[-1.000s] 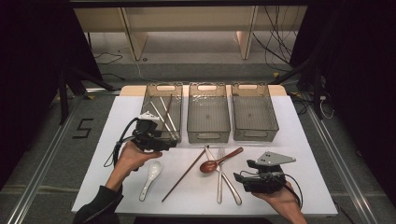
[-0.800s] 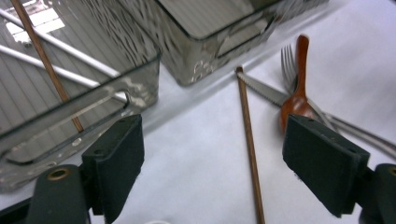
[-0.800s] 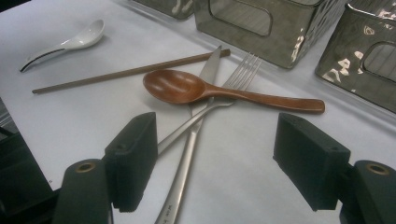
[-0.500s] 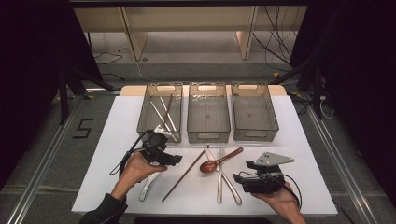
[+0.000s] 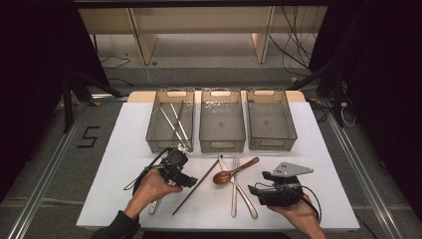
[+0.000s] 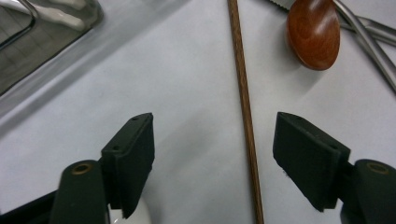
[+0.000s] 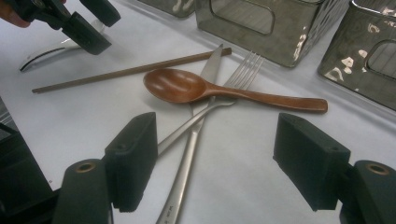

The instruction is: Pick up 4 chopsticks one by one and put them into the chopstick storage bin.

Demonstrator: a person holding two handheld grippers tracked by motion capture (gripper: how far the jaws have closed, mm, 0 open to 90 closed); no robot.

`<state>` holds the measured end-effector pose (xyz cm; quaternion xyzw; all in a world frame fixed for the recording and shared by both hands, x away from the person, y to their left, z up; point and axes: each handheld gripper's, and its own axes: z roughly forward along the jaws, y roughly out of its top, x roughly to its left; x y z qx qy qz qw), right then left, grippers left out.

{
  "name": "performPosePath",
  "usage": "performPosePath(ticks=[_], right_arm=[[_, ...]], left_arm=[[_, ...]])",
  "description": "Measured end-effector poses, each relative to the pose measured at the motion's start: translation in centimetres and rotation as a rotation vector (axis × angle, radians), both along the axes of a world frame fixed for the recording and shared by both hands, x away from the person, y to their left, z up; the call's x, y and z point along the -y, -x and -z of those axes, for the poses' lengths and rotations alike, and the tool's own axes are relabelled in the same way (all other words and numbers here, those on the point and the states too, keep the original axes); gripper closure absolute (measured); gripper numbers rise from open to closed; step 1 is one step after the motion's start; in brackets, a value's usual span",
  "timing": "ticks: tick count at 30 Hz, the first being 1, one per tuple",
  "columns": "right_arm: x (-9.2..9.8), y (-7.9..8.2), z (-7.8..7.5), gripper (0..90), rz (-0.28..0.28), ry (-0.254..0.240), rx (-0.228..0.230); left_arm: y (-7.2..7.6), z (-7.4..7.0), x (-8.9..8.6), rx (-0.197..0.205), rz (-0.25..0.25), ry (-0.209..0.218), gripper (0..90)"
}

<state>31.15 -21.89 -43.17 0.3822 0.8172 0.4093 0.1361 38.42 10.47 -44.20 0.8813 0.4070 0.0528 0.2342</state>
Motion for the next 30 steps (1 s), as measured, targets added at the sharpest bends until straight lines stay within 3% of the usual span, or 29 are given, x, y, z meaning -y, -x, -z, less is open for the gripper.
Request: performPosePath(ticks=[14,23,30], right_arm=[[0.0,-0.1,0.1,31.3,-0.001,0.001,-0.003],[0.0,-0.1,0.2,31.3,-0.005,0.005,-0.005],[0.0,-0.1,0.2,31.3,-0.005,0.007,-0.005]], left_arm=[[0.5,1.5,1.7,-0.065,0.073,-0.061,53.1],[0.7,2.0,2.5,-0.073,0.098,-0.088,67.2],[0.8,2.2,2.8,-0.055,0.102,-0.116,75.5]])
